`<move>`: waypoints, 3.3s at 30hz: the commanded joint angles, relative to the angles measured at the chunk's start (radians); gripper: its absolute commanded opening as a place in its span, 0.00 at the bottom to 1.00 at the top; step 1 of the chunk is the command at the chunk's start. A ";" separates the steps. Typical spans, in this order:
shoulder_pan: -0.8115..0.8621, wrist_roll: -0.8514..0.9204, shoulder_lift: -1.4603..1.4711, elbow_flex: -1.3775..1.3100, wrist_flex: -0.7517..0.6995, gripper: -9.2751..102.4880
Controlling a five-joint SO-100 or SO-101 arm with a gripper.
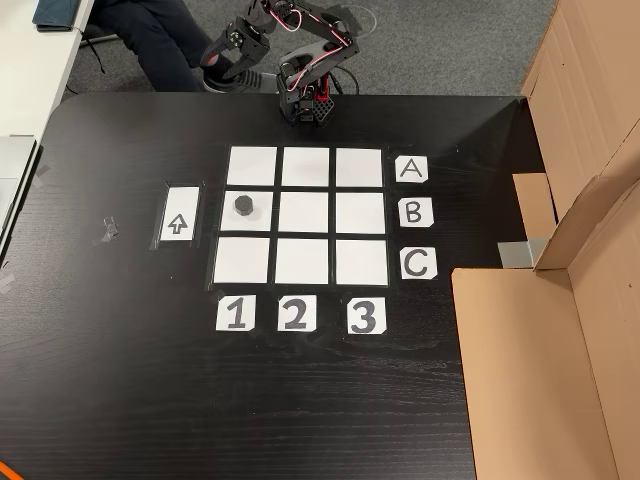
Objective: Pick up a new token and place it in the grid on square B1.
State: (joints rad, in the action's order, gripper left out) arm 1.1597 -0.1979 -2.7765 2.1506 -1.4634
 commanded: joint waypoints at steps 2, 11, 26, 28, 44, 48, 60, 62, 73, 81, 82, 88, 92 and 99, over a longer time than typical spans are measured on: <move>0.012 -0.011 -0.026 0.012 0.020 0.27; 0.014 -0.021 -0.075 0.071 0.041 0.26; 0.020 -0.025 -0.094 0.097 0.049 0.25; 0.020 -0.025 -0.103 0.103 0.051 0.25; 0.018 -0.029 -0.201 0.167 0.058 0.25; 0.015 -0.034 -0.233 0.176 0.058 0.25; 0.014 -0.040 -0.265 0.206 0.061 0.22; 0.015 -0.040 -0.265 0.206 0.061 0.22; 0.020 -0.051 -0.272 0.209 0.060 0.19; 0.026 -0.066 -0.275 0.222 0.060 0.18; 0.032 -0.066 -0.275 0.227 0.061 0.18; 0.098 -0.064 -0.275 0.262 0.080 0.18; 0.143 -0.061 -0.275 0.313 0.104 0.18; 0.196 -0.054 -0.287 0.396 0.155 0.18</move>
State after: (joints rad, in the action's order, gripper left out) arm 1.3330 -0.2608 -3.0603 2.5387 -1.3254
